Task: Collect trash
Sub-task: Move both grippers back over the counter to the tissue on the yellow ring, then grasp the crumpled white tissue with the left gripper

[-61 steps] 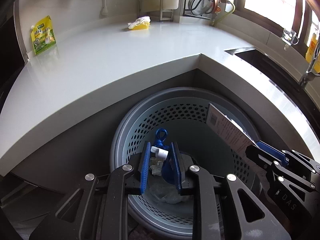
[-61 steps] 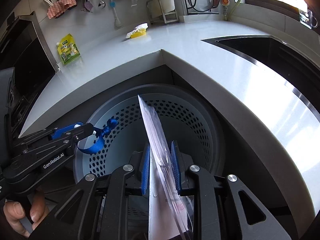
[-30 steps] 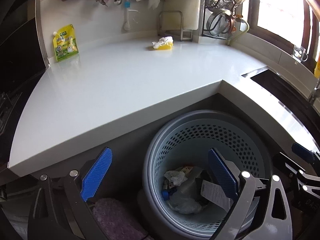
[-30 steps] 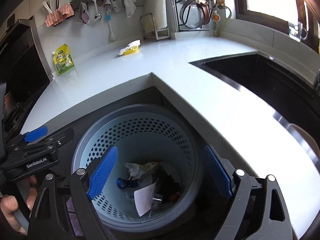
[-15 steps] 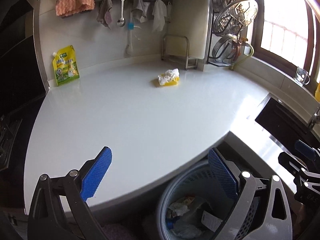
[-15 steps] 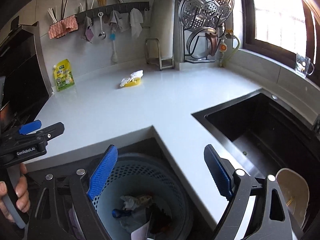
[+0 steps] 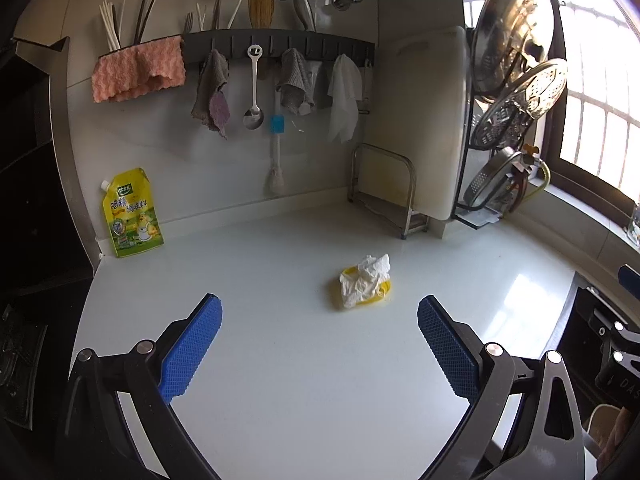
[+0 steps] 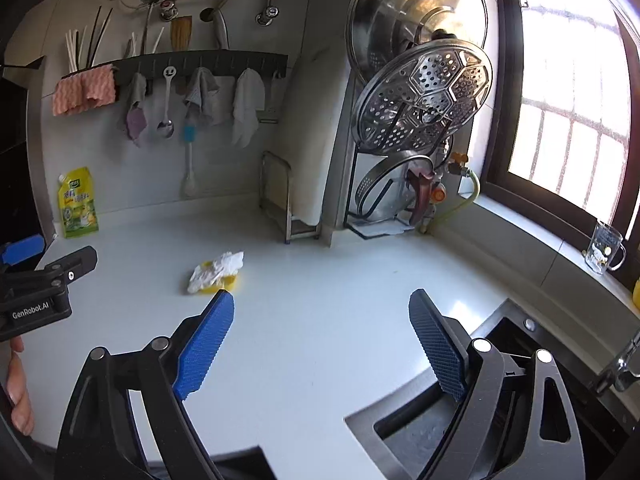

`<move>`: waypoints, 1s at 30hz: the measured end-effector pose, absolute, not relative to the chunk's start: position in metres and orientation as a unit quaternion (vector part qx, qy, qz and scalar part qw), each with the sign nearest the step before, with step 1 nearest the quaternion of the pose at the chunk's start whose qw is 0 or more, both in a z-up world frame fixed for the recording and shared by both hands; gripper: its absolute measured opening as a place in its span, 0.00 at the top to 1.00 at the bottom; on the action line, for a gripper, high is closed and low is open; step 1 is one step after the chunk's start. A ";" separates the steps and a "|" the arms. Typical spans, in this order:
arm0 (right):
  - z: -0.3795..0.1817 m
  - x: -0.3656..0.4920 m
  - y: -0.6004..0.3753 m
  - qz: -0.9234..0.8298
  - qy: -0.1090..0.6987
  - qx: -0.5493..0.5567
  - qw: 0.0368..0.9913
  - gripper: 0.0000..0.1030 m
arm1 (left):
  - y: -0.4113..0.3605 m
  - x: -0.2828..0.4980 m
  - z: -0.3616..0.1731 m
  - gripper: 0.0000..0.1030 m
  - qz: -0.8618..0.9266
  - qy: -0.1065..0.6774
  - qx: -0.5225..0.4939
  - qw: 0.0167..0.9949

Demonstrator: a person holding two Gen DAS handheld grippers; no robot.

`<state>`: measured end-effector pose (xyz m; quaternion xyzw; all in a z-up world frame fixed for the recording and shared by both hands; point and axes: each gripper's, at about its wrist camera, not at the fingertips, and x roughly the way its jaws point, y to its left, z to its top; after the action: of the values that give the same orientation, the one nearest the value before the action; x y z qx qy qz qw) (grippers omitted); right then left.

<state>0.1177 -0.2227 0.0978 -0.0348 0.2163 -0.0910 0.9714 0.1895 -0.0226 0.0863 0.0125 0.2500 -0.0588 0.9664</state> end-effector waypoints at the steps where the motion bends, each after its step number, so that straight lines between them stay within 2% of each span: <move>1: 0.102 0.128 -0.225 -0.092 0.214 -0.034 0.972 0.16 | -0.025 0.200 0.087 0.06 -0.056 0.250 0.013 0.967; 6: 0.104 0.191 -0.244 -0.081 0.231 -0.014 0.969 0.14 | -0.036 0.251 0.072 0.06 -0.042 0.263 0.023 0.964; 12: 0.048 0.242 -0.255 -0.057 0.285 0.016 0.957 0.14 | -0.049 0.299 0.031 0.06 -0.059 0.318 0.014 0.946; 19: -0.002 0.260 -0.282 -0.046 0.322 0.071 0.943 0.14 | -0.072 0.336 0.003 0.06 -0.066 0.343 0.023 0.937; 30: -0.008 0.258 -0.304 -0.039 0.323 0.111 0.939 0.14 | -0.100 0.387 -0.029 0.06 -0.054 0.372 0.051 0.925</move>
<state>0.2582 -0.3040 -0.0079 0.1106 0.3229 -0.0385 0.9391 0.3873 -0.0997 -0.0285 0.0512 0.3724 -0.0537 0.9251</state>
